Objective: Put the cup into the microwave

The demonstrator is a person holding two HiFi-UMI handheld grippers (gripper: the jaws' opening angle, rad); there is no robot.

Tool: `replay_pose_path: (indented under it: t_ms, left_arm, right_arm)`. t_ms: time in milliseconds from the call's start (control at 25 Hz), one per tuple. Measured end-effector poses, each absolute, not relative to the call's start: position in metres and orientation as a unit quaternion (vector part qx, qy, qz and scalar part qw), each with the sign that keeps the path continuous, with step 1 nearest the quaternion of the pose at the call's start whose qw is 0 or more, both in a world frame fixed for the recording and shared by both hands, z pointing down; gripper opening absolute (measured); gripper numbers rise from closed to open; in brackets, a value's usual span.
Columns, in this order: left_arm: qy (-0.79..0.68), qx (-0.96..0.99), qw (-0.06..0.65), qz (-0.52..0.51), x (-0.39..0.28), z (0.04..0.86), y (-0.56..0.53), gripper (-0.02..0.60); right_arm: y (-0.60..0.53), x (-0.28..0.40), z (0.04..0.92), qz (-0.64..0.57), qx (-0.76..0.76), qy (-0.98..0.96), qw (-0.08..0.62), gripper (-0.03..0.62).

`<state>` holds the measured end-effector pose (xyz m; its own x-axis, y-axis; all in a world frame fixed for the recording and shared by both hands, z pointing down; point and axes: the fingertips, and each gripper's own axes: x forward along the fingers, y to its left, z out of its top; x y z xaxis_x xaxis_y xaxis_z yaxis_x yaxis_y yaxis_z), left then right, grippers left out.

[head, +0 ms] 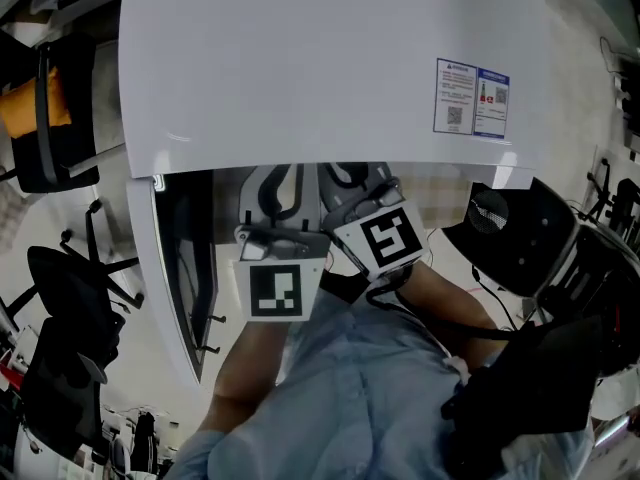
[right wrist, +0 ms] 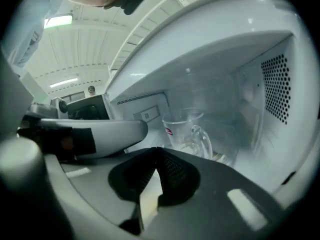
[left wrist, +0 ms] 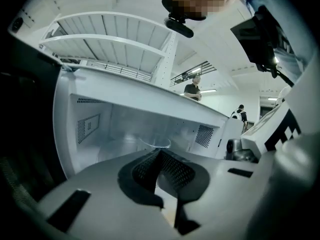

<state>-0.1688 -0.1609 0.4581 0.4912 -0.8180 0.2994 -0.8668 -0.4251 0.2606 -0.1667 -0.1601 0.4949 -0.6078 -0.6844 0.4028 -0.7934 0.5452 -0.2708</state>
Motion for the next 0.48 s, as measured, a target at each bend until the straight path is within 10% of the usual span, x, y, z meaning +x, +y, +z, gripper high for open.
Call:
replay_pose_path:
  t_ms: [480]
  left_arm:
    - [-0.558, 0.816, 0.148, 0.037, -0.153, 0.367, -0.097, 0.008]
  right_arm:
    - [-0.097, -0.155, 0.408, 0.182, 0.362, -0.910, 0.087, 0.003]
